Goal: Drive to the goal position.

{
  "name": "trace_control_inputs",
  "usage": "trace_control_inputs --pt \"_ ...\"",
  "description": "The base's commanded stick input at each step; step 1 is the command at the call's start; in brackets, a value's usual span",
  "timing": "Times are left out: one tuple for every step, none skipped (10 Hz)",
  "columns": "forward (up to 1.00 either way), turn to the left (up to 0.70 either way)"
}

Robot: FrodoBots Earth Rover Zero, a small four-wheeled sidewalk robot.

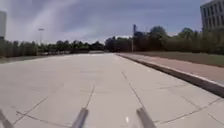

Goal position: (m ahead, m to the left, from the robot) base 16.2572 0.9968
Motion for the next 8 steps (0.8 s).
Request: trace_control_inputs --pt "1.00 0.03" --pt "1.00 0.01" --pt "1.00 0.00" --pt "1.00 0.00" --pt "1.00 0.00" --pt "1.00 0.00" --pt "1.00 0.00" --pt "1.00 0.00"
